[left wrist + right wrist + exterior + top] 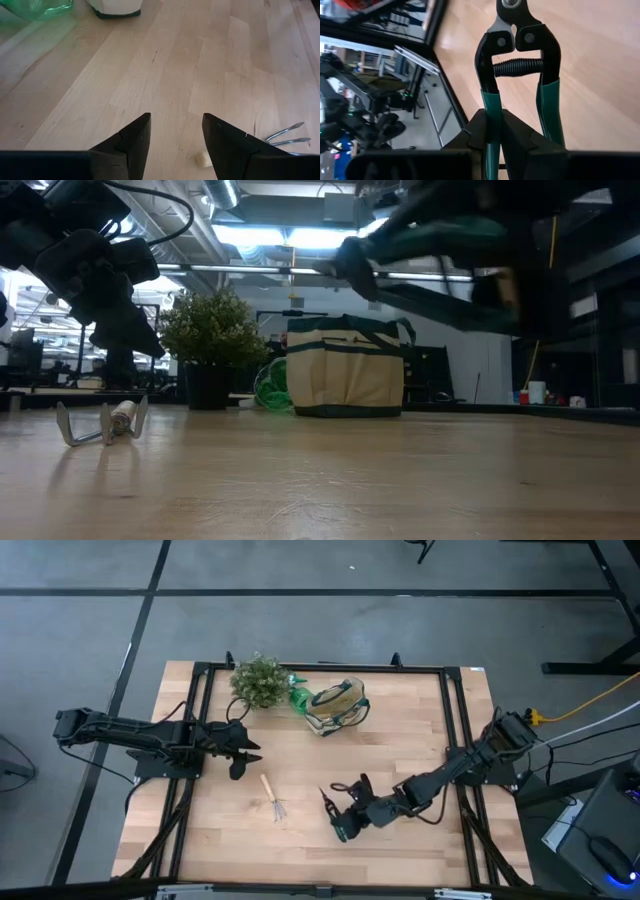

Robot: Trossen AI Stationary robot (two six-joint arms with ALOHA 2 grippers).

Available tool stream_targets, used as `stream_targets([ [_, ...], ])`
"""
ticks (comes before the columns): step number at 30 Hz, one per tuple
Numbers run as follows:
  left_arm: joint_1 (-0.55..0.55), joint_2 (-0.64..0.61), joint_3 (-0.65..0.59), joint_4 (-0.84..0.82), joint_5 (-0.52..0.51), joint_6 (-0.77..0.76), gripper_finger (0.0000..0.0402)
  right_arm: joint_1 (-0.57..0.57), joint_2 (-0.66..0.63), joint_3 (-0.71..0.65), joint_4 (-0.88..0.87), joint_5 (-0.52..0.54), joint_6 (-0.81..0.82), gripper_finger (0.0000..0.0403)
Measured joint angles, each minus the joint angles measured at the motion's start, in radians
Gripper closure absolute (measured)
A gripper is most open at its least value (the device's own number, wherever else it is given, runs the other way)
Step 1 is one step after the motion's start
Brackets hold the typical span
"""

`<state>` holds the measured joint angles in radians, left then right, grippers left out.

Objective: Pick & Place Garden tools in Gardening bag
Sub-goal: Put the fruit pruner into the gardening bag

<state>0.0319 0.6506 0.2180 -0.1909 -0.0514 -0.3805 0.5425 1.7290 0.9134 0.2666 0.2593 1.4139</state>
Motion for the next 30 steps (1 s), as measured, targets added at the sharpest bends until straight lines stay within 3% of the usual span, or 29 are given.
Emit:
stream_targets([
  [14, 0.0, 0.0, 0.0, 0.0, 0.0, 0.0, 0.0227, -0.093, -0.002, 0.001, 0.338, -0.033, -0.186, 0.0363],
  [30, 0.0, 0.0, 0.0, 0.0, 0.0, 0.0, 0.0226, -0.104, -0.002, 0.002, 0.697, -0.024, -0.281, 0.0363],
])
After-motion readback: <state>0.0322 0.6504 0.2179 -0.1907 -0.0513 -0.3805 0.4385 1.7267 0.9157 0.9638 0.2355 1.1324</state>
